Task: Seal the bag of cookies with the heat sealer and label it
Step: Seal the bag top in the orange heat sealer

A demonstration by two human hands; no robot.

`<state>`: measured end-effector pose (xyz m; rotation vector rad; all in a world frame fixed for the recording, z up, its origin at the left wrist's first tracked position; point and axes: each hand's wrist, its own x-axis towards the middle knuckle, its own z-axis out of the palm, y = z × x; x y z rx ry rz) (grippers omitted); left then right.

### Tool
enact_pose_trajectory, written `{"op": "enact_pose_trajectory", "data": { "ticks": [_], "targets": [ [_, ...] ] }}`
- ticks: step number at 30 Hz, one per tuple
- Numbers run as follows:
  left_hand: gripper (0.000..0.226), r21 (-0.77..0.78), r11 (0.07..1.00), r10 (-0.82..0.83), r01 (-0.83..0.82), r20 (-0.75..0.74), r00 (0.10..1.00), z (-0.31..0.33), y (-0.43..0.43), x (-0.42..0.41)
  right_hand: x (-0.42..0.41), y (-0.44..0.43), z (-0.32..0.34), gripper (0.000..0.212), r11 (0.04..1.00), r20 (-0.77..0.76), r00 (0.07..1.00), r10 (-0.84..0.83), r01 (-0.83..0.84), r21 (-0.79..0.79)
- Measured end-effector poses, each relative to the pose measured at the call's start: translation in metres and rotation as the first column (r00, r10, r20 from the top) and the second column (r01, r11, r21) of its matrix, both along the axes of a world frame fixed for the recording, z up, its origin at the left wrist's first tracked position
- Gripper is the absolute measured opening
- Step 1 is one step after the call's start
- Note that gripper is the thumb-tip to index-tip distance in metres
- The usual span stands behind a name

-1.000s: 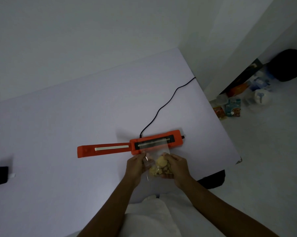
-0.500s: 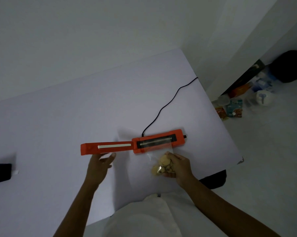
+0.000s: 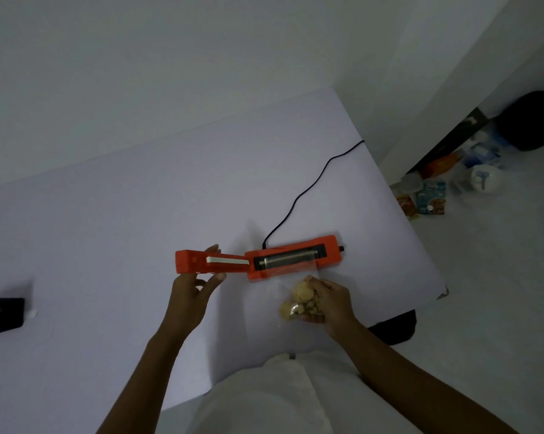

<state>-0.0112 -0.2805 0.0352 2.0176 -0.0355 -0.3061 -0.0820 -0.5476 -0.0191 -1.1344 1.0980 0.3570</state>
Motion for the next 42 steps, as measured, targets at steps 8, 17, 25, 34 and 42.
{"op": "enact_pose_trajectory", "data": {
  "ticks": [8, 17, 25, 34, 42],
  "targets": [
    [0.036, 0.026, 0.988, -0.154, 0.152, 0.139, 0.978, 0.005, -0.024, 0.014, 0.003, -0.003, 0.003, 0.025, 1.000, 0.002, 1.000, 0.007, -0.007, -0.005],
    [0.043, 0.129, 0.945, -0.323, 0.302, 0.194, 0.926, -0.003, -0.055, 0.027, 0.006, -0.004, 0.004, 0.022, 1.000, -0.005, 1.000, 0.017, -0.017, -0.005],
    [0.051, 0.287, 0.875, -0.446, 0.391, 0.160, 0.881, -0.008, -0.085, 0.037, 0.006, -0.005, 0.003, 0.021, 1.000, 0.001, 1.000, 0.014, -0.014, -0.004],
    [0.052, 0.471, 0.775, -0.537, 0.421, 0.140, 0.832, -0.022, -0.109, 0.043, 0.006, -0.006, 0.000, 0.014, 1.000, -0.004, 1.000, 0.017, -0.017, -0.010],
    [0.051, 0.516, 0.737, -0.547, 0.436, 0.077, 0.834, -0.030, -0.126, 0.043, 0.006, -0.008, 0.003, 0.012, 1.000, 0.012, 1.000, 0.026, -0.025, -0.010]
  ]
}}
